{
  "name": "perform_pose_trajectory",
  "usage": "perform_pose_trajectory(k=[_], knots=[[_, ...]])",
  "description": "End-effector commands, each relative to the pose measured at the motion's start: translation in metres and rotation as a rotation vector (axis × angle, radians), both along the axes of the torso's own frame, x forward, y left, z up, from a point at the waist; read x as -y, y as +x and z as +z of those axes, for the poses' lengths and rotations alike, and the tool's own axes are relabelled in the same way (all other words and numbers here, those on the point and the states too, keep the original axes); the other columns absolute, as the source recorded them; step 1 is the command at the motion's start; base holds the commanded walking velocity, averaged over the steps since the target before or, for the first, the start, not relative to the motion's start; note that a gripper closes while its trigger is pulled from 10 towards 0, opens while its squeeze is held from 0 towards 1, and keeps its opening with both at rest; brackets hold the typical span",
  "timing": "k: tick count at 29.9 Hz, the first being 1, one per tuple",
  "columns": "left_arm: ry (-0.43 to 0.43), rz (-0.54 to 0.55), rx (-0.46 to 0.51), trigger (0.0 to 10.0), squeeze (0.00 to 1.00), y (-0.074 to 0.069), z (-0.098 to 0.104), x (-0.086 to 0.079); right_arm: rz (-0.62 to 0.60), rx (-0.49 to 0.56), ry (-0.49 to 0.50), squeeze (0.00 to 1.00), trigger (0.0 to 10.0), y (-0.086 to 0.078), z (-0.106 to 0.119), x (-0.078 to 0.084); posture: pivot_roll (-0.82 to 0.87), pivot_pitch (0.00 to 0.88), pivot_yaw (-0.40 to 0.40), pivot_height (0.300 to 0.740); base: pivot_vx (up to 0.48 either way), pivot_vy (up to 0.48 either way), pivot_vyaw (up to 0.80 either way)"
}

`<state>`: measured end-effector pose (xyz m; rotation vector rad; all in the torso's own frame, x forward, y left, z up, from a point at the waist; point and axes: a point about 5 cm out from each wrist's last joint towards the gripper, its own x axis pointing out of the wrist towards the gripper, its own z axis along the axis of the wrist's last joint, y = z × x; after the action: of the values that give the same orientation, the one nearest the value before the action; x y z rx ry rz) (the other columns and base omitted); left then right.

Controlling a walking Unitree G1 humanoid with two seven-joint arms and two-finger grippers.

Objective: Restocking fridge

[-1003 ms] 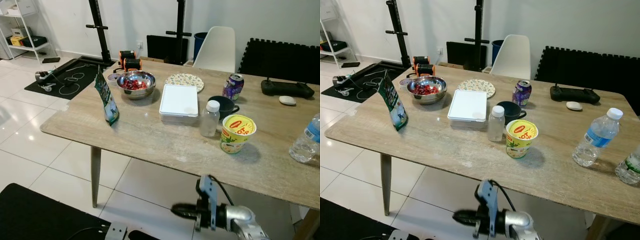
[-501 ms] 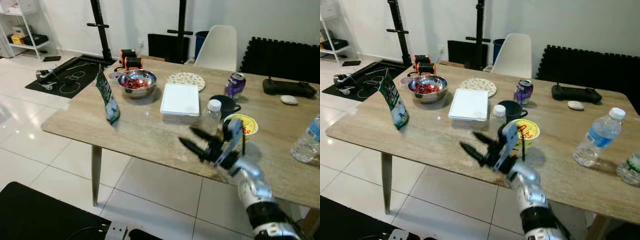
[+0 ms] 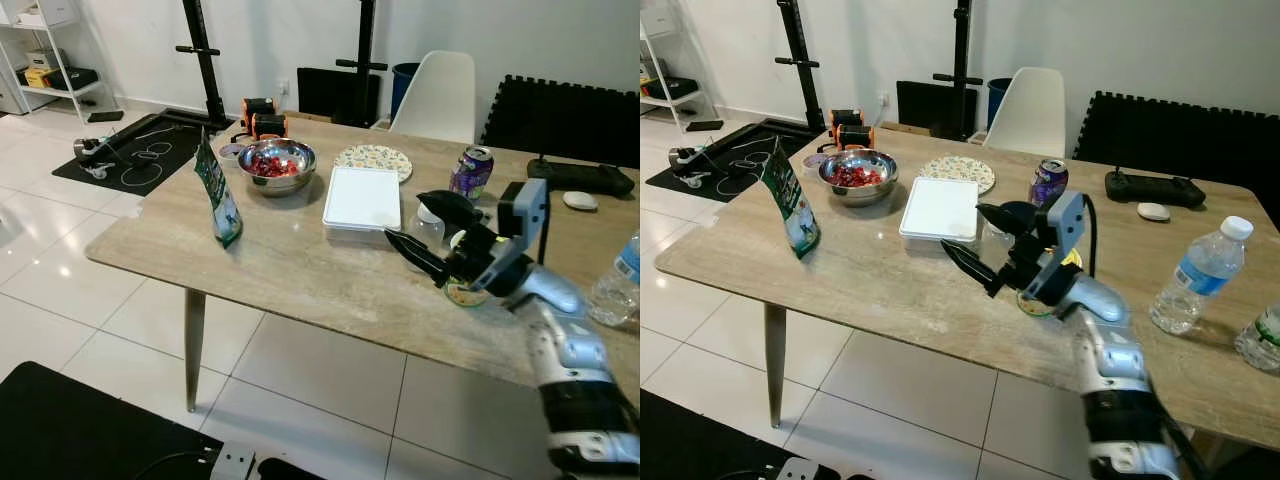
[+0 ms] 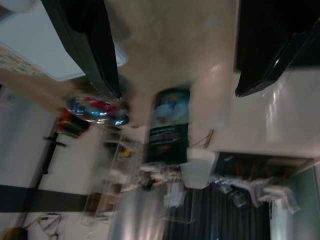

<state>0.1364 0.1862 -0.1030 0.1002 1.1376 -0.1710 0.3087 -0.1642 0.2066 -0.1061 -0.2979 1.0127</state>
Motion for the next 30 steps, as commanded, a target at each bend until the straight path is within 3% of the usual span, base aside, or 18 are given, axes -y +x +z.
perform_pose_trajectory(k=[1, 2, 3, 5, 6, 13, 16, 19, 21, 25, 30], knots=[[-0.008, -0.005, -0.061, 10.0, 0.0, -0.015, -0.006, 0.004, 0.102, -0.007, -0.067, 1.0, 10.0, -0.012, 0.002, -0.005, -0.04, 0.0, -0.035, 0.74, 0.0, 0.0, 0.0], [-0.008, -0.005, -0.061, 10.0, 0.0, -0.015, -0.006, 0.004, 0.102, -0.007, -0.067, 1.0, 10.0, -0.012, 0.002, -0.005, -0.04, 0.0, -0.035, 0.74, 0.0, 0.0, 0.0], [-0.009, -0.006, -0.06, 10.0, 0.0, -0.015, -0.006, 0.005, 0.177, -0.05, -0.189, 1.0, 10.0, -0.026, 0.001, -0.001, -0.04, 0.0, -0.035, 0.74, 0.0, 0.0, 0.0], [-0.01, -0.007, -0.06, 10.0, 0.0, -0.015, -0.006, 0.005, 0.196, -0.073, -0.235, 1.0, 10.0, -0.03, 0.0, 0.001, -0.04, 0.0, -0.035, 0.74, 0.0, 0.0, 0.0], [-0.011, -0.008, -0.059, 10.0, 0.0, -0.015, -0.006, 0.005, 0.173, -0.106, -0.355, 0.0, 10.0, -0.032, -0.006, 0.007, -0.05, 0.0, -0.033, 0.74, 0.0, 0.0, 0.0], [-0.011, -0.013, -0.058, 10.0, 0.0, -0.014, -0.005, 0.005, 0.009, -0.078, -0.454, 0.0, 10.0, -0.017, -0.001, 0.02, -0.05, 0.0, -0.029, 0.74, 0.0, 0.0, 0.0], [-0.011, -0.013, -0.058, 10.0, 0.0, -0.014, -0.005, 0.005, 0.015, -0.084, -0.477, 0.0, 10.0, -0.018, -0.001, 0.02, -0.05, 0.0, -0.029, 0.74, 0.0, 0.0, 0.0], [-0.01, -0.012, -0.056, 10.0, 0.0, -0.013, -0.005, 0.005, 0.006, -0.112, -0.577, 0.0, 10.0, -0.019, -0.002, 0.022, -0.04, 0.0, -0.033, 0.74, 0.0, 0.0, 0.0], [-0.01, -0.012, -0.056, 10.0, 0.0, -0.013, -0.005, 0.005, 0.006, -0.112, -0.577, 0.0, 10.0, -0.019, -0.002, 0.022, -0.04, 0.0, -0.033, 0.74, 0.0, 0.0, 0.0], [-0.013, -0.01, -0.057, 10.0, 0.0, -0.014, -0.005, 0.005, -0.13, -0.143, -0.667, 0.0, 10.0, -0.005, -0.011, 0.035, -0.04, 0.0, -0.037, 0.74, 0.0, 0.0, 0.0], [-0.016, -0.01, -0.059, 10.0, 0.0, -0.014, -0.006, 0.006, -0.243, -0.161, -0.692, 0.0, 10.0, 0.005, -0.013, 0.047, -0.04, 0.0, -0.038, 0.74, 0.0, 0.0, 0.0]])
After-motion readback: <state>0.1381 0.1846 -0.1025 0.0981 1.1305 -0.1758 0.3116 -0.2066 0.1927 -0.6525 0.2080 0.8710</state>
